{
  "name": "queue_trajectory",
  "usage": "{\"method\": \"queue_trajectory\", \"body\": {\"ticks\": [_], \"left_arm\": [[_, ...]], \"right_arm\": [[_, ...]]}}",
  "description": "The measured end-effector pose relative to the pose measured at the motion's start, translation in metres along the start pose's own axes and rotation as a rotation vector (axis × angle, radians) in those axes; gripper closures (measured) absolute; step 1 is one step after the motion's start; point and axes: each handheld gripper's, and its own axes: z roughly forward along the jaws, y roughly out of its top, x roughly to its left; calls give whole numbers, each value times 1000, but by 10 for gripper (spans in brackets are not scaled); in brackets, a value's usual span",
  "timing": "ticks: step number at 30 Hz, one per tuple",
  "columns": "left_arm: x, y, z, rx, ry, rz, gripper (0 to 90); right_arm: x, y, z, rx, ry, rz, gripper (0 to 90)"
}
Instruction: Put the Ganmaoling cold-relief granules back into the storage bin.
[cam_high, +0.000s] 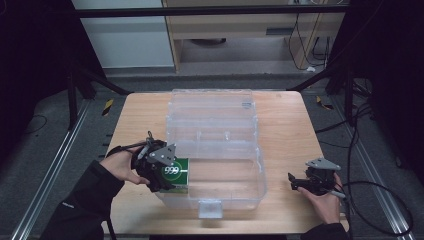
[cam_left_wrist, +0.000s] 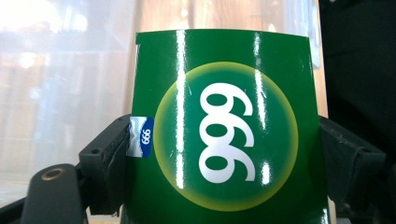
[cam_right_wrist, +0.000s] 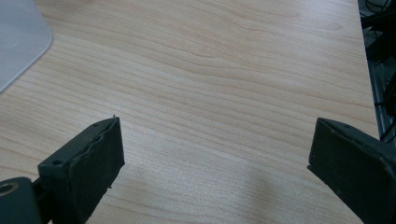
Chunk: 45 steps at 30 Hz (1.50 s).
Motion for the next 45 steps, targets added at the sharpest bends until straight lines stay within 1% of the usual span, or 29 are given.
{"method": "queue_trajectory", "body": {"ticks": [2, 5, 7, 11, 13, 15, 23, 26, 27, 30, 31, 32, 34, 35, 43, 45], "left_arm": [[0, 1, 0, -4, -3, 3, 162], [0, 1, 4, 27, -1, 10, 162], [1, -1, 6, 35, 1, 6, 162], [2, -5, 6, 16, -9, 2, 162], [2, -6, 7, 16, -12, 1, 161], [1, -6, 8, 24, -24, 4, 161], [2, -8, 9, 25, -27, 1, 161], [2, -9, 12, 23, -29, 0, 161], [3, -9, 14, 35, -34, 5, 161], [4, -10, 18, 47, -38, 10, 161], [3, -11, 19, 66, -40, -10, 161], [3, -11, 21, 75, -42, -14, 161], [3, -12, 24, 76, -43, -10, 160], [5, -12, 27, 60, -44, 8, 160], [4, -14, 32, 62, -37, 0, 146], [4, -14, 33, 71, -40, -6, 143]], "right_arm": [[0, 0, 0, 2, 0, -2, 36], [0, 0, 1, 6, 2, -3, 35], [0, 0, 0, 3, 3, -5, 35], [0, 0, 0, 4, 2, -3, 36], [0, 0, 1, 6, 2, -6, 36], [1, 0, 1, 5, 4, -7, 36], [1, 0, 1, 11, 3, -7, 36], [1, 0, 1, 11, 2, -10, 36], [1, 0, 1, 11, 2, -8, 36], [1, 0, 1, 12, 3, -10, 36], [1, 0, 1, 12, 2, -10, 36], [1, 0, 1, 13, 1, -12, 36], [1, 0, 2, 13, 1, -14, 36], [1, 0, 2, 13, 1, -15, 36], [1, -1, 2, 16, 2, -17, 35], [1, -1, 2, 18, 2, -16, 34]]}}
